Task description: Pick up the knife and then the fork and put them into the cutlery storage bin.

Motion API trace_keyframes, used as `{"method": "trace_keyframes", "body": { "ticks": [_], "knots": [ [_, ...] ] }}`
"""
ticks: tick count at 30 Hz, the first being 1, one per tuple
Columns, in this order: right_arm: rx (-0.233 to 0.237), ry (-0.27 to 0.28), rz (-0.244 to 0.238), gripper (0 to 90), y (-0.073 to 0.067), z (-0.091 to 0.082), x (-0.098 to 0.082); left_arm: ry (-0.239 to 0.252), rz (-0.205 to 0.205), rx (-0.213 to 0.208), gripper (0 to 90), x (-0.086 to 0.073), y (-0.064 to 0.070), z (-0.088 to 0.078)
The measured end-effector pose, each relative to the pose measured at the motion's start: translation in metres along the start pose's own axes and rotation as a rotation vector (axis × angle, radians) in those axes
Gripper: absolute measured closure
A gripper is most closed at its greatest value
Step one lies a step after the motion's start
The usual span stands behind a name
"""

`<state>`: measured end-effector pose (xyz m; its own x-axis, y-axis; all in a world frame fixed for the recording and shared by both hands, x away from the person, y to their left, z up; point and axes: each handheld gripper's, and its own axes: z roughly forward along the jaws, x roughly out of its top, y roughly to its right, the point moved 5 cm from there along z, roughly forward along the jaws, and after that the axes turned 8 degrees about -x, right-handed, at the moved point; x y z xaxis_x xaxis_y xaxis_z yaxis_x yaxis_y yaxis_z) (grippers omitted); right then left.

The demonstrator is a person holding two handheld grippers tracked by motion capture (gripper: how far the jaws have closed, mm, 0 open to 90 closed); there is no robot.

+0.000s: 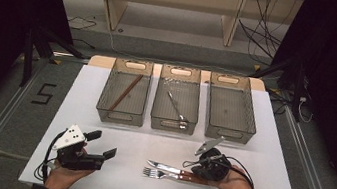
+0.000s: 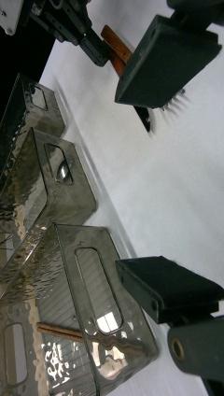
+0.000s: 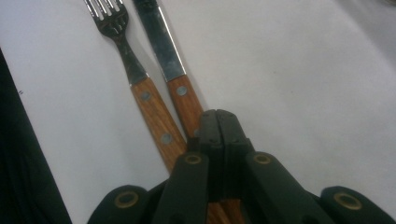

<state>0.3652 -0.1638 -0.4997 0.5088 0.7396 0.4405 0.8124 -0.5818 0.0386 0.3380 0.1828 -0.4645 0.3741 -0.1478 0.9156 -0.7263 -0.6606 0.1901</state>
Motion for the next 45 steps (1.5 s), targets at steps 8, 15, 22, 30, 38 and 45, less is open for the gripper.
{"method": "trace_keyframes", "body": {
  "ticks": [8,15,22,30,38,45],
  "knots": [
    [0.008,-0.020,-0.048,90.0,-0.012,-0.002,0.000,-0.001,0.000,0.000,16.4,0.000,0.000,-0.001],
    [0.005,-0.016,-0.064,90.0,-0.016,-0.005,0.001,-0.002,0.000,0.000,16.4,-0.001,0.000,-0.001],
    [-0.028,-0.008,-0.102,69.1,-0.011,-0.007,0.011,-0.008,0.003,-0.001,16.4,-0.001,0.000,0.000],
    [-0.029,-0.050,-0.188,54.4,-0.005,0.001,0.018,-0.010,0.002,0.002,16.4,-0.002,0.000,0.000],
    [-0.026,-0.093,-0.238,50.0,-0.006,0.007,0.022,-0.010,0.002,0.002,16.4,-0.002,0.000,0.000],
    [-0.022,-0.109,-0.267,51.4,-0.004,0.011,0.023,-0.010,0.003,0.003,16.4,-0.002,-0.001,0.000]
  ]
}}
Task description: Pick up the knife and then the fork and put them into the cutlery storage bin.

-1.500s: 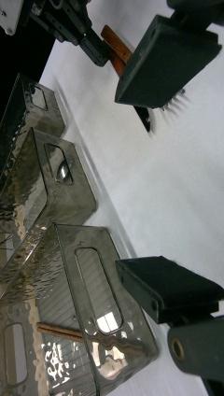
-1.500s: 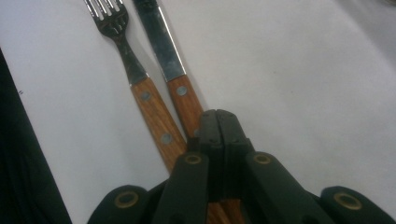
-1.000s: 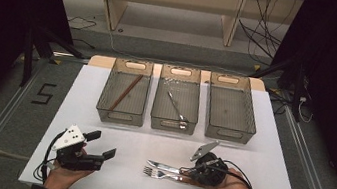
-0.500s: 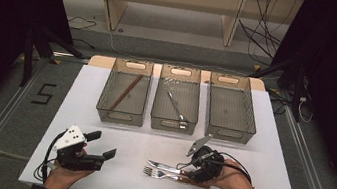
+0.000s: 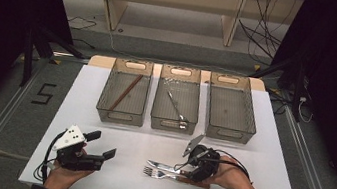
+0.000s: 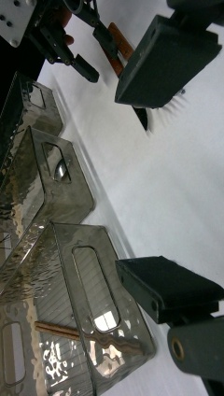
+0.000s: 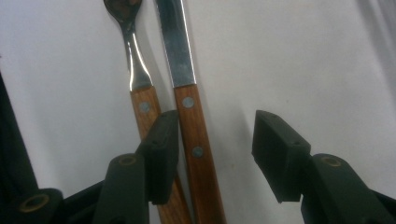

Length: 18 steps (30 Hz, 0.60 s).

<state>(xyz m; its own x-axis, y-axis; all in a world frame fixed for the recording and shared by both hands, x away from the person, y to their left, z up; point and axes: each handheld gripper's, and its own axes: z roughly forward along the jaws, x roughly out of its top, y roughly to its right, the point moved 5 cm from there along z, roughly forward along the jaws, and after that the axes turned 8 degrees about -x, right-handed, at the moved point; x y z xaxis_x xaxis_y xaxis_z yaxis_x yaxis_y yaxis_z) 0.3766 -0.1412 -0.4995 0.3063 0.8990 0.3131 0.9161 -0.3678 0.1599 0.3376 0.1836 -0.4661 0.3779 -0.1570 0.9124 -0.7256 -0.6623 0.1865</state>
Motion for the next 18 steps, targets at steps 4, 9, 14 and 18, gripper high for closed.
{"method": "trace_keyframes", "body": {
  "ticks": [4,9,14,18],
  "knots": [
    [-0.003,-0.011,-0.007,52.3,0.0004,0.0034,0.0009,0.001,0.000,0.000,16.4,0.0000,0.0001,0.0000],
    [0.007,-0.042,-0.037,54.4,-0.0014,0.0066,0.0009,0.000,0.001,0.000,16.5,0.0001,0.0002,0.0000],
    [0.017,-0.065,-0.066,62.2,-0.0031,0.0075,0.0015,0.001,0.000,0.000,16.5,0.0000,0.0001,0.0001],
    [0.017,-0.081,-0.097,68.9,-0.0059,0.0070,0.0036,0.000,0.002,0.000,16.4,0.0001,0.0006,0.0003]
  ]
}}
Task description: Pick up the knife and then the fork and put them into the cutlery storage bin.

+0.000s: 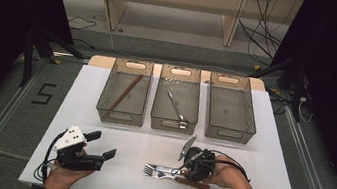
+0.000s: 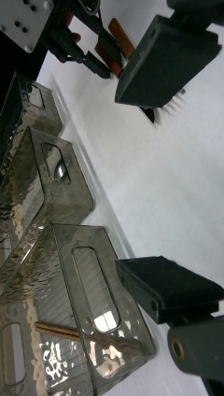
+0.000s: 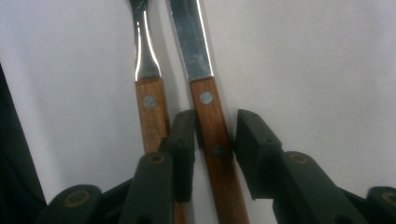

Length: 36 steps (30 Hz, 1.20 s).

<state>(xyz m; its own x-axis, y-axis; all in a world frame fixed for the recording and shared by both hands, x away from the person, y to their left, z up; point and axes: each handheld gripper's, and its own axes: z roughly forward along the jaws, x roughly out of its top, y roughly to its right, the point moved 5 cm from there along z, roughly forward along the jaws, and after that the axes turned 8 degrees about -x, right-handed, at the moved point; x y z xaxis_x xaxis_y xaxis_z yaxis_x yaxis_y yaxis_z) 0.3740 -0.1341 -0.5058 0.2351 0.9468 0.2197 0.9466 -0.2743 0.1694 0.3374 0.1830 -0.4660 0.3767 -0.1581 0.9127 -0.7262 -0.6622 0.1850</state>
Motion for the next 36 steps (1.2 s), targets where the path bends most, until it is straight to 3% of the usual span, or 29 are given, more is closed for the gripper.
{"method": "trace_keyframes", "body": {
  "ticks": [7,16,21,31,36],
  "knots": [
    [-0.002,-0.026,-0.022,75.8,-0.004,0.000,0.004,-0.001,-0.001,0.000,16.5,0.000,0.000,0.000],
    [-0.030,-0.059,-0.007,77.2,-0.008,-0.001,0.007,-0.001,-0.002,-0.001,16.5,0.000,0.000,0.000],
    [-0.049,-0.044,0.002,77.3,-0.005,-0.004,0.009,0.000,-0.001,-0.001,16.5,0.000,0.000,-0.001],
    [-0.052,0.072,0.071,77.3,0.005,-0.030,0.006,0.010,-0.001,0.004,16.5,0.001,-0.001,-0.002],
    [-0.055,0.157,0.167,77.2,0.018,-0.046,0.001,0.017,-0.003,0.005,16.5,0.001,-0.001,-0.002]
  ]
}}
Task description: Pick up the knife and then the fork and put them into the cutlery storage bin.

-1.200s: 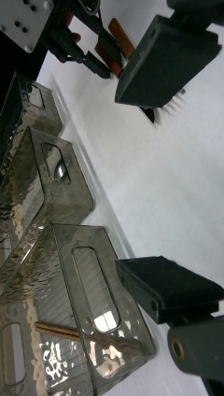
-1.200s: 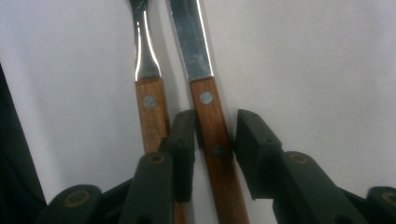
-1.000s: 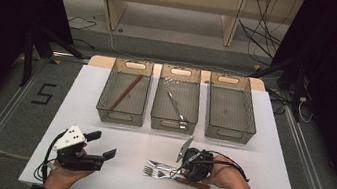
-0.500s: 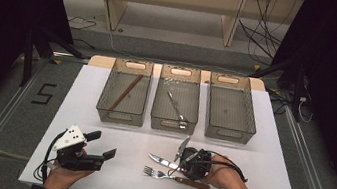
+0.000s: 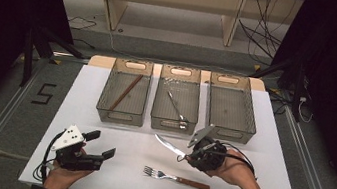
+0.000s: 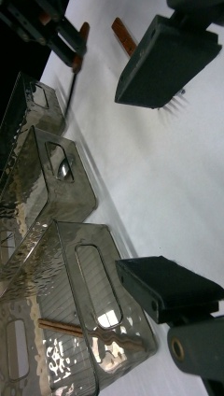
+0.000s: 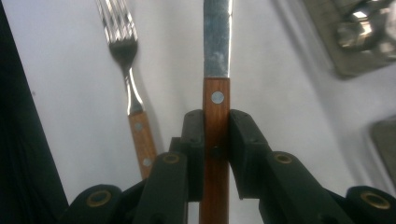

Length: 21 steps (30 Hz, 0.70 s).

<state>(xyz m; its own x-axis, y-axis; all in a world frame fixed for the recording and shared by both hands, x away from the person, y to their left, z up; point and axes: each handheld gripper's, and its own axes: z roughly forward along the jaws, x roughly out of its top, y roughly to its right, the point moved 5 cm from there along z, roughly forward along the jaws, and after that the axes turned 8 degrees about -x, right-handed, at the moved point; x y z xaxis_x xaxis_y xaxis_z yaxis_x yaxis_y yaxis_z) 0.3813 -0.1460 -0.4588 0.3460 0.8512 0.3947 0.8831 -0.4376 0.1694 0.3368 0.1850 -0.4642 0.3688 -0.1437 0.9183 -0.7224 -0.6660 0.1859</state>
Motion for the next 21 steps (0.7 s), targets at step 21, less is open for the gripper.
{"method": "trace_keyframes", "body": {
  "ticks": [21],
  "knots": [
    [-0.161,0.147,0.353,77.2,0.098,-0.042,-0.009,0.011,-0.005,-0.005,16.3,0.001,0.000,0.000]
  ]
}}
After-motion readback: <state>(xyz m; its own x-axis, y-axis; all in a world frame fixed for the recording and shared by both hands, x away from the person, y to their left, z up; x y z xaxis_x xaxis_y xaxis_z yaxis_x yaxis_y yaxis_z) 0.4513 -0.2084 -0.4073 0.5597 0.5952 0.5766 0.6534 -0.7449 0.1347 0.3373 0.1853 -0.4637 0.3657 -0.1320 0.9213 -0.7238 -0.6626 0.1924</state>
